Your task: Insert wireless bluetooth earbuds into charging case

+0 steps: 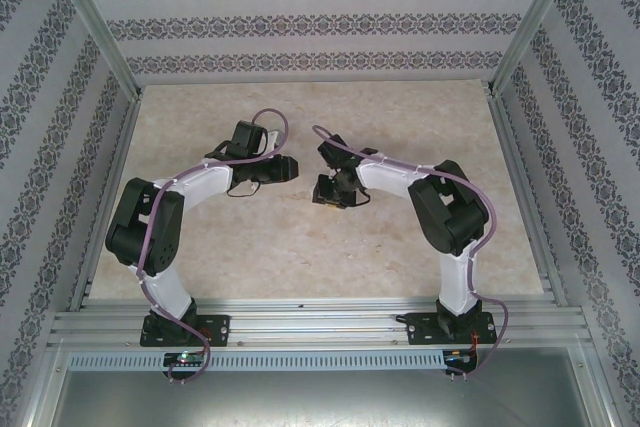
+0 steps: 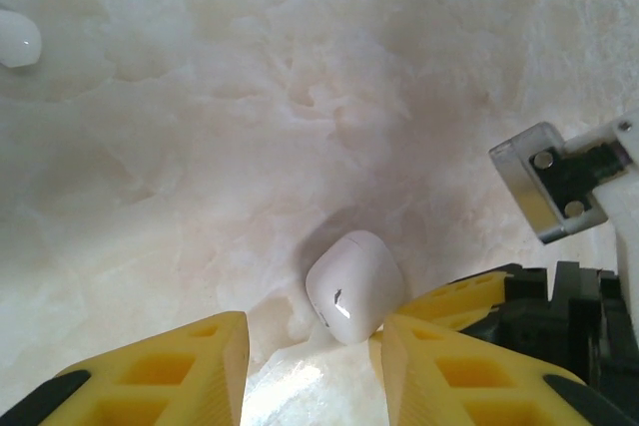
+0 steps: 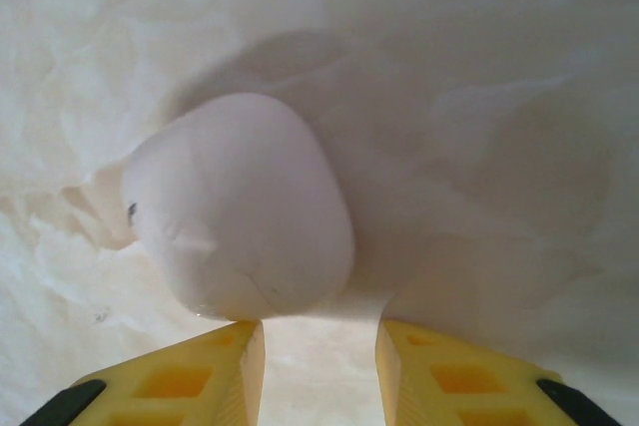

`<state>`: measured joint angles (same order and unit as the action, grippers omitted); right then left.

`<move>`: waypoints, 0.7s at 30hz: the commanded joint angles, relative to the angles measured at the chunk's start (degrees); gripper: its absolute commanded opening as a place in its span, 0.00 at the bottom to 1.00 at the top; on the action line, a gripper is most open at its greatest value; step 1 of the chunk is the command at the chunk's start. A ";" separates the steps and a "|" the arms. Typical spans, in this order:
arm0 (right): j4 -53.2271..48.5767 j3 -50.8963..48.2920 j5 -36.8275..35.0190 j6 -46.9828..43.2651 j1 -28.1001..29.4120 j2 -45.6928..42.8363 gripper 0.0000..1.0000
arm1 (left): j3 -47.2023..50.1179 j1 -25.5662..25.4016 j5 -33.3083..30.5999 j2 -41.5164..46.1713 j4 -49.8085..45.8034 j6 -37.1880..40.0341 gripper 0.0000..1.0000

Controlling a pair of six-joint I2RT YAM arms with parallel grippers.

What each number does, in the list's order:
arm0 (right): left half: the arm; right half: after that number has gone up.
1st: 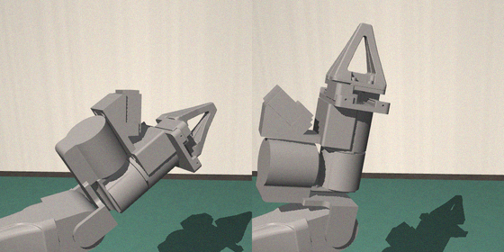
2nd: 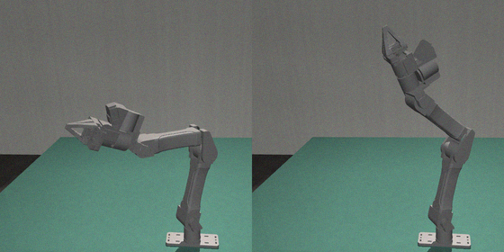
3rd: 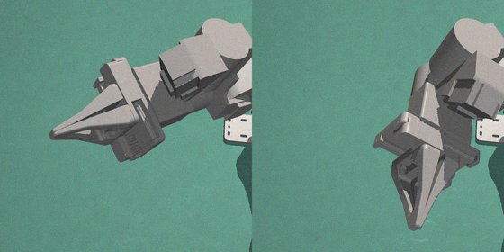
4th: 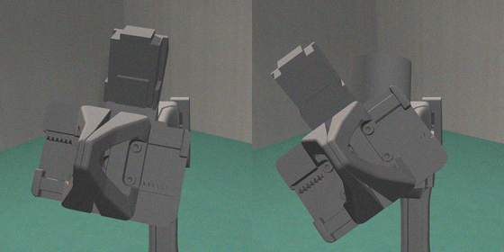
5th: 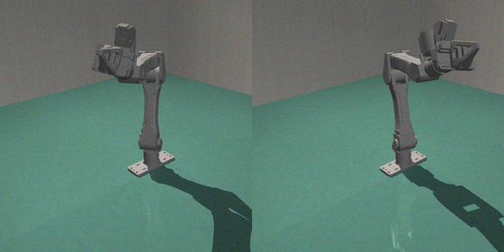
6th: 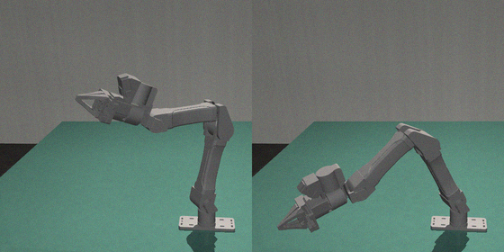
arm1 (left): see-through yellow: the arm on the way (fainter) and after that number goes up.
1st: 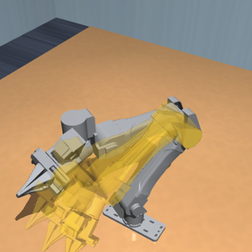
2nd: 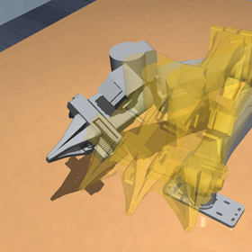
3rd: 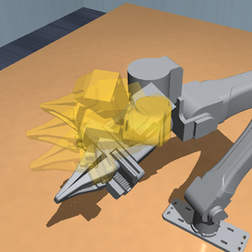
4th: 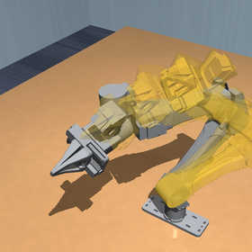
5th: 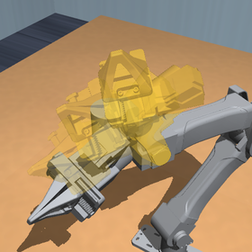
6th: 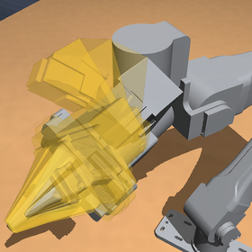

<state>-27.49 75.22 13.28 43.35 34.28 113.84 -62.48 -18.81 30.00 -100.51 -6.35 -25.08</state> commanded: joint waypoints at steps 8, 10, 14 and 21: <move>-4.33 0.08 -4.35 0.00 -1.08 -5.63 0.39 | 0.93 -0.80 0.86 0.31 1.65 1.00 0.39; -4.57 0.56 -4.26 0.74 -0.76 -5.91 0.42 | 1.05 -0.81 1.02 0.31 1.94 0.99 0.39; -5.90 2.64 -4.71 1.38 0.15 -5.10 0.51 | 1.69 -0.81 1.16 0.49 2.47 0.82 0.39; -13.27 11.16 -7.90 -4.49 0.78 0.59 0.64 | 5.33 -0.79 0.95 2.85 3.37 0.95 0.40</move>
<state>-35.66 82.74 8.38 42.33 34.68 111.81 -58.89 -18.81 30.02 -100.18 -4.75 -24.93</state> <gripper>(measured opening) 0.630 0.394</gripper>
